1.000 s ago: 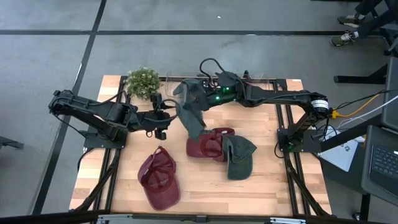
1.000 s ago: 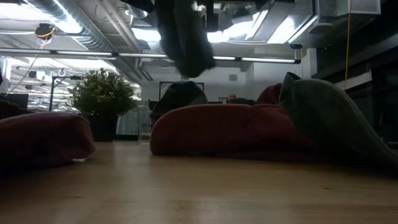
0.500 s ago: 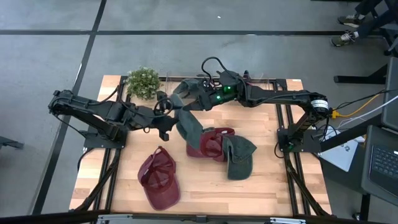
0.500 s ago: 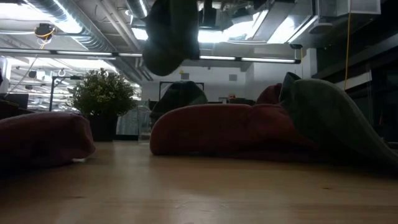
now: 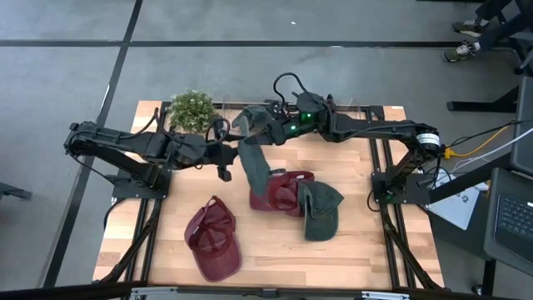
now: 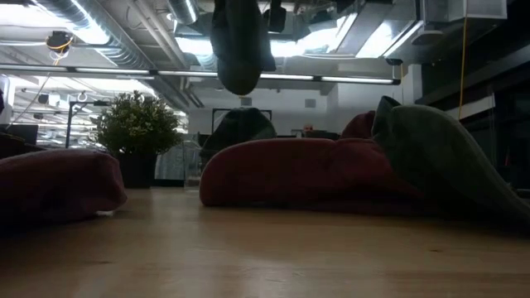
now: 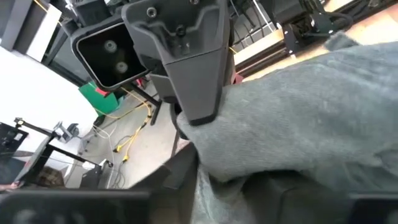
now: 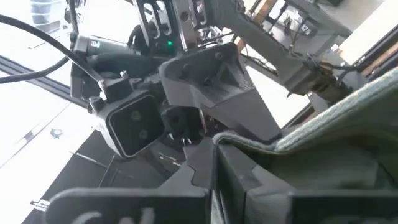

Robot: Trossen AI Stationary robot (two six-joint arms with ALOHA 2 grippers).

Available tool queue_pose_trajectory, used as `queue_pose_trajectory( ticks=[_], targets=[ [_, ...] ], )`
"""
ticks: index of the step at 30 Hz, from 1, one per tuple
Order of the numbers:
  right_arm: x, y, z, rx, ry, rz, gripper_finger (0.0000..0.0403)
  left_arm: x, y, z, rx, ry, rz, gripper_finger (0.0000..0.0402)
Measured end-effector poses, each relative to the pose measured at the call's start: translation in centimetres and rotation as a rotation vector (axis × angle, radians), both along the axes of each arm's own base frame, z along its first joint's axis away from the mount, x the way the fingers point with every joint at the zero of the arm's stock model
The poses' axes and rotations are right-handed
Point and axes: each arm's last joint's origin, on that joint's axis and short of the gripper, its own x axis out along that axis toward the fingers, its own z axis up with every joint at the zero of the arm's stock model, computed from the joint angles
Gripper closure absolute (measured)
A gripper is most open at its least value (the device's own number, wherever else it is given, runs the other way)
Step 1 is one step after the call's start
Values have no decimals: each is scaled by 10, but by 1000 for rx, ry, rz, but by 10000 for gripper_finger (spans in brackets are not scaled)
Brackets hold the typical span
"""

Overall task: Pick & Place hat
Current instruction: Put the top gray cap on the gray cap into the left transparent bin

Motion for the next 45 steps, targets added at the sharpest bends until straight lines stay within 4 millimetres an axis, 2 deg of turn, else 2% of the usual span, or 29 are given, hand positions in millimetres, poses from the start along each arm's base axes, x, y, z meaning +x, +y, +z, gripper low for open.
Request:
queue_pose_trajectory(
  ticks=[5,7,15,19,21,24,31,34,39,45],
  targets=[
    [-1,-1,0,7,6,29,389,-1,0,0,16,10,4,379],
    [-1,-2,0,6,5,43,389,-1,0,0,15,9,4,391],
    [-3,-9,-1,-140,-38,17,385,-15,3,0,-145,-19,64,395],
    [-9,-12,10,-228,-106,0,372,-27,7,-6,-247,10,136,396],
    [-11,-12,12,-242,-120,23,356,-30,10,-8,-298,14,174,396],
    [-8,-13,4,-239,-81,35,317,-35,14,-14,-388,42,217,396],
    [-9,-14,6,-363,-128,26,223,-37,28,-21,-741,21,294,397],
    [-8,-13,-3,-453,-75,-4,207,-39,37,-23,-872,9,350,397],
    [-6,-5,-19,-652,79,-95,203,-44,54,-28,-1017,21,445,396],
    [-4,19,-25,-905,199,-239,203,-53,70,-33,-1085,30,583,397]
  ],
)
